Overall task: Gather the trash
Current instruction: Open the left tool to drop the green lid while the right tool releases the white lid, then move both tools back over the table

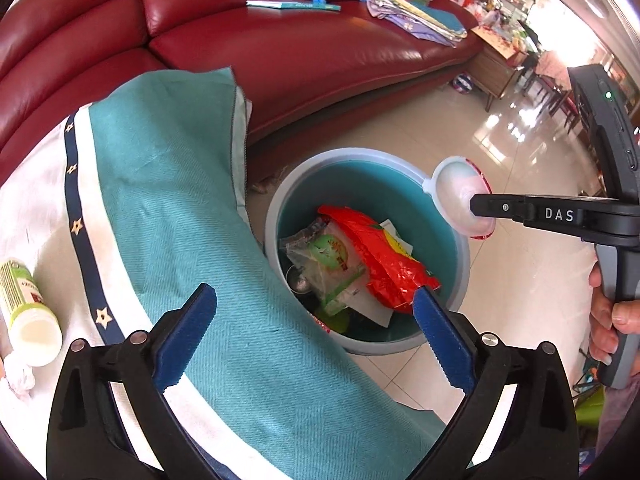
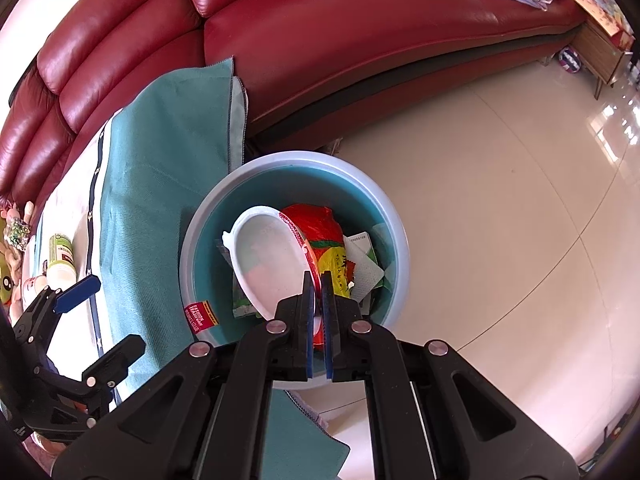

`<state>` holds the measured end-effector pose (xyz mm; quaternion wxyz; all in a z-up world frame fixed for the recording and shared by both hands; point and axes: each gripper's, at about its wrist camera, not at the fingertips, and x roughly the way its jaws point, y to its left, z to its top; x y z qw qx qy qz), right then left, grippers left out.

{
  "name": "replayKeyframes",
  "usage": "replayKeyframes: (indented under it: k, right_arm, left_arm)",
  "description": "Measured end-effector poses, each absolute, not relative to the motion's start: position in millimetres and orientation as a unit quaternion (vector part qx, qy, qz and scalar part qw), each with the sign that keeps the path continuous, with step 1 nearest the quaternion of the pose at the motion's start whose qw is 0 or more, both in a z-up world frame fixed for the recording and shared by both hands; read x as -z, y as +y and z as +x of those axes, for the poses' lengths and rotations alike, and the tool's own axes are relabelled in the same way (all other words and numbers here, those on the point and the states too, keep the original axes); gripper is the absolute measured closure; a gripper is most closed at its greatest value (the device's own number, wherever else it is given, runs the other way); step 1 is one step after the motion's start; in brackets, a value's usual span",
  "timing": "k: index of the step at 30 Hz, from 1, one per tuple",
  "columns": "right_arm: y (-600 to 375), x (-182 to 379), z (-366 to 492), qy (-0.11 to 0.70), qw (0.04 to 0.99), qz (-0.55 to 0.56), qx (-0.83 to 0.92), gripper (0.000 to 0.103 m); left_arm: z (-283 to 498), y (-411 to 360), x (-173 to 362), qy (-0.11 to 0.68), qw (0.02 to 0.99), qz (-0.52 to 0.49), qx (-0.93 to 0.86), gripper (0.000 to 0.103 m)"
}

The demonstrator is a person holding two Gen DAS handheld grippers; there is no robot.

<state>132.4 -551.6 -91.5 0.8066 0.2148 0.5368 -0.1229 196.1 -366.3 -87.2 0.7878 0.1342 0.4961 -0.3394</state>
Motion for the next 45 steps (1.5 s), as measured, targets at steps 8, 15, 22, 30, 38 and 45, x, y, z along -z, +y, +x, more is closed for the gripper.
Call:
replayKeyframes:
  k: [8,15,22,30,38,45]
  right_arm:
    - [-541,88,136,0.534,0.81,0.204,0.127,0.034]
    - [-533,87,136,0.556,0.793,0.206,0.138,0.018]
    - [-515,79,132,0.566,0.79,0.186,0.147,0.017]
    - [-485,62,130,0.561,0.797,0.173,0.142,0.016]
    - [-438,49,142,0.562,0.806,0.149,0.115,0.016]
    - [-393,40,163,0.569,0.81,0.117,0.087,0.016]
  left_arm:
    - [197,-350,87,0.507,0.786,0.117,0.335,0.004]
    - [191,-338,83,0.506,0.785,0.109,0.341,0.004]
    - [184,-316,75,0.5,0.79,0.098,0.34,0.004]
    - [178,-270,61,0.489,0.806,0.084,0.321,0.004]
    - [177,-209,52,0.485,0.824,0.066,0.285,0.004]
    - [184,-146,48,0.479,0.841,0.057,0.246,0.004]
